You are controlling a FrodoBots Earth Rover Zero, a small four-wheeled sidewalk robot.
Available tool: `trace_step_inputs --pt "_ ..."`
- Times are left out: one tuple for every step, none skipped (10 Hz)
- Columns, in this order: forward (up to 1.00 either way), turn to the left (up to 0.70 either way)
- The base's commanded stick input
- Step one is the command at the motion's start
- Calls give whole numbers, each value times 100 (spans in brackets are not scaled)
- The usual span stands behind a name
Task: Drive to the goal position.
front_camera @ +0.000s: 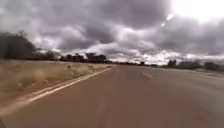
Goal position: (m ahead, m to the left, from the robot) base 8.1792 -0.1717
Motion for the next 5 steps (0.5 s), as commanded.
trace_step_inputs --pt "85 4" --pt "85 4" --pt "85 4" --pt "85 -30" --pt "85 -30"
